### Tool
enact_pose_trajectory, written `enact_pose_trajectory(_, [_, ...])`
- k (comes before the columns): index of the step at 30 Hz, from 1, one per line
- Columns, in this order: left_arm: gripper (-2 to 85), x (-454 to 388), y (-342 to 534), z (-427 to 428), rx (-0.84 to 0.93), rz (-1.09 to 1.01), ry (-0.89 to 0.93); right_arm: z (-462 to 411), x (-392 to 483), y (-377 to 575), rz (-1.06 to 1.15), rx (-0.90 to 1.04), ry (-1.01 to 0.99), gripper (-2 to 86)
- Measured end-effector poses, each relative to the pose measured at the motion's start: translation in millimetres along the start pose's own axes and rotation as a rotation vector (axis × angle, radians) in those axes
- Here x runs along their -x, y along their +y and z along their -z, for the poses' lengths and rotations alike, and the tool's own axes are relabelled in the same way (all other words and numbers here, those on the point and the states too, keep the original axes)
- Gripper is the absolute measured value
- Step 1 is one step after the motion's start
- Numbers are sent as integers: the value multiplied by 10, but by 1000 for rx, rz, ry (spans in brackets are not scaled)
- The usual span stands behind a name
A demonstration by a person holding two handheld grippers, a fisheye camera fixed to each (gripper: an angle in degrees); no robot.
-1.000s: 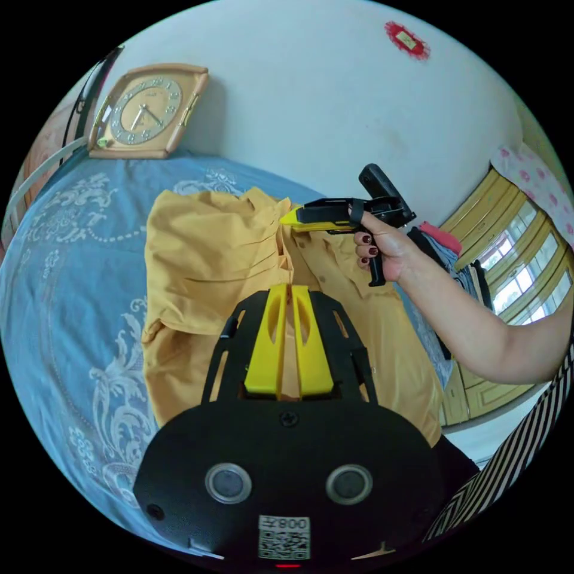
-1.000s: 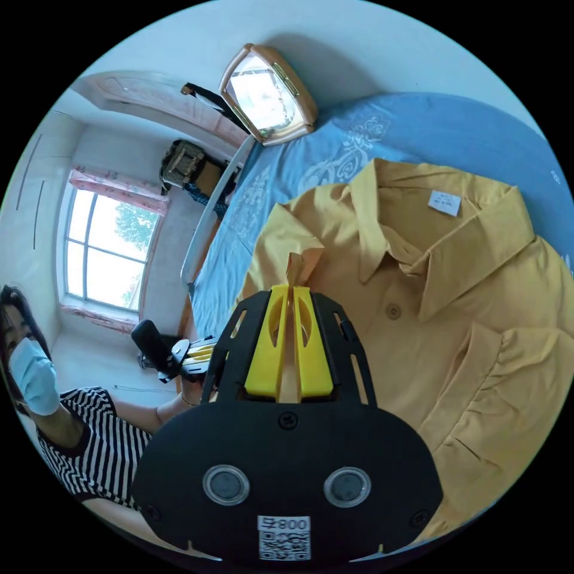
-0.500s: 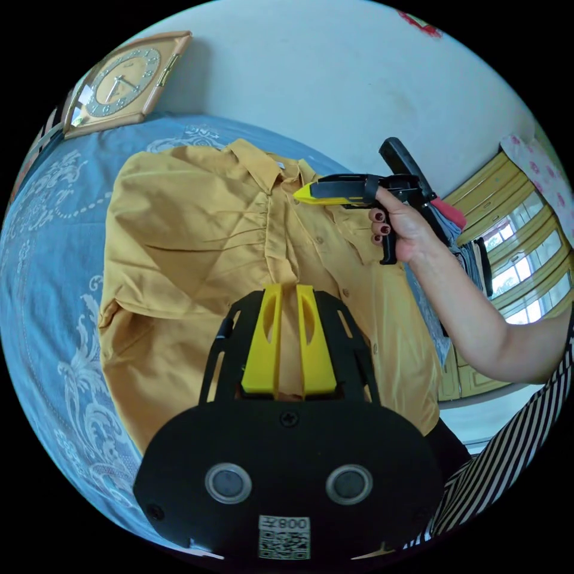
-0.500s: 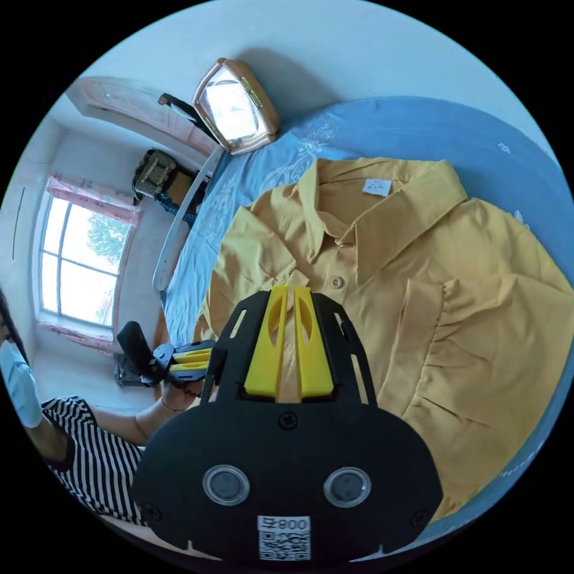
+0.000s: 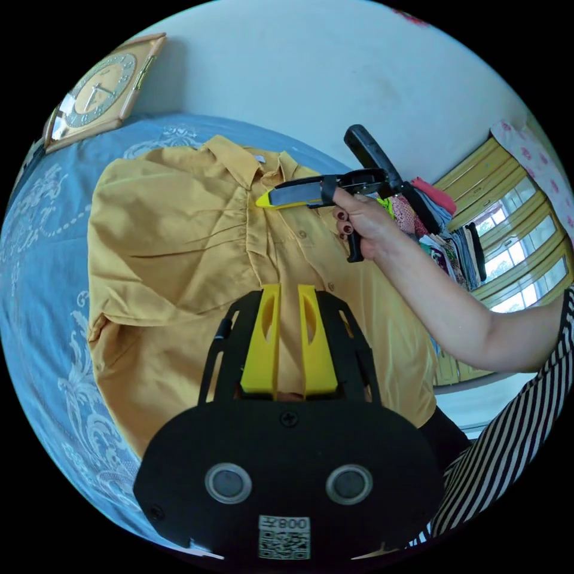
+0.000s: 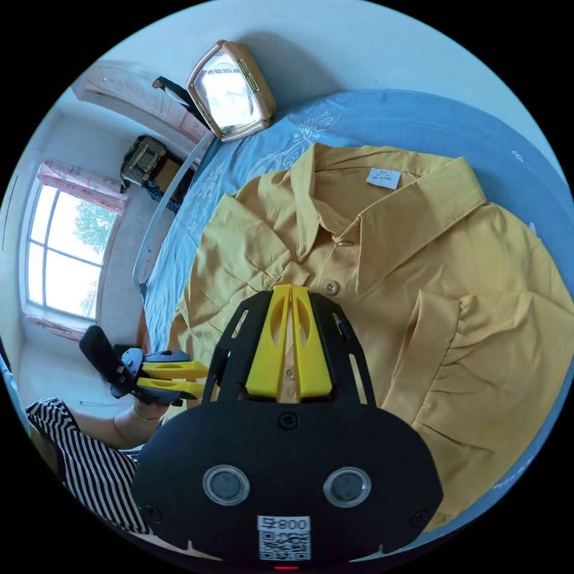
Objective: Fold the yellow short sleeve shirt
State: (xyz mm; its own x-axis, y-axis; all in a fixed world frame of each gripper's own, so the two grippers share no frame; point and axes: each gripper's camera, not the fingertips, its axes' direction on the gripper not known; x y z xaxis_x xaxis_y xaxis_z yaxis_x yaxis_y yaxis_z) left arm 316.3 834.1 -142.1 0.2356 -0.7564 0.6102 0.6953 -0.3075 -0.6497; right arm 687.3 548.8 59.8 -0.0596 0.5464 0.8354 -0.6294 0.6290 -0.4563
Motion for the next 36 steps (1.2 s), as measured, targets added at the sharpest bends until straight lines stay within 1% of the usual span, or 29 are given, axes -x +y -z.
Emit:
enact_pose_trajectory(2, [47, -24, 0, 6, -14, -5, -30, -40, -34, 10, 0, -5, 35, 1])
enact_pose_trajectory(7, [38, 66, -43, -118, 14, 23, -24, -171, -106, 76, 25, 18, 53, 1])
enact_pose_trajectory(10, [33, 134, -38, -222, 76, 49, -8, -197, -138, 189, 18, -1, 79, 1])
enact_pose_trajectory(12, [30, 128, 21, -136, 11, 45, -21, -177, -117, 283, 35, -41, 80, 1])
enact_pose_trajectory(14, [28, 168, 44, -127, 9, 59, -39, -236, -68, 398, 74, -58, 37, 1])
enact_pose_trajectory(16, [27, 249, 53, -213, 60, 82, -27, -388, -47, 453, 95, -20, 22, 1])
enact_pose_trajectory(17, [26, 292, 70, -222, 62, 95, -11, -521, -54, 476, 98, 27, 43, 1])
enact_pose_trajectory(19, [25, 304, 95, -132, 37, 91, -2, -644, -85, 522, 81, 56, 78, 1])
enact_pose_trajectory(22, [24, 324, 167, 39, -16, 86, -69, -624, -56, 660, 113, -5, 57, 1])
enact_pose_trajectory(25, [23, 509, 215, -26, 52, 135, -45, -715, 11, 829, 148, -9, 36, 1])
enact_pose_trajectory(26, [23, 561, 237, -55, 82, 147, 6, -781, 34, 902, 160, 3, 30, 1])
enact_pose_trajectory(28, [23, 531, 303, 44, 25, 123, 27, -895, 66, 1022, 186, 25, 13, 1])
enact_pose_trajectory(31, [24, 515, 409, 174, 11, 104, -26, -1175, 14, 1165, 194, 103, 60, 1])
enact_pose_trajectory(34, [22, 690, 557, 286, 1, 178, -80, -1306, -154, 1269, 167, 106, 14, 1])
enact_pose_trajectory(36, [18, 835, 693, 491, -68, 225, -119, -1338, -221, 1331, 157, 103, 16, 1])
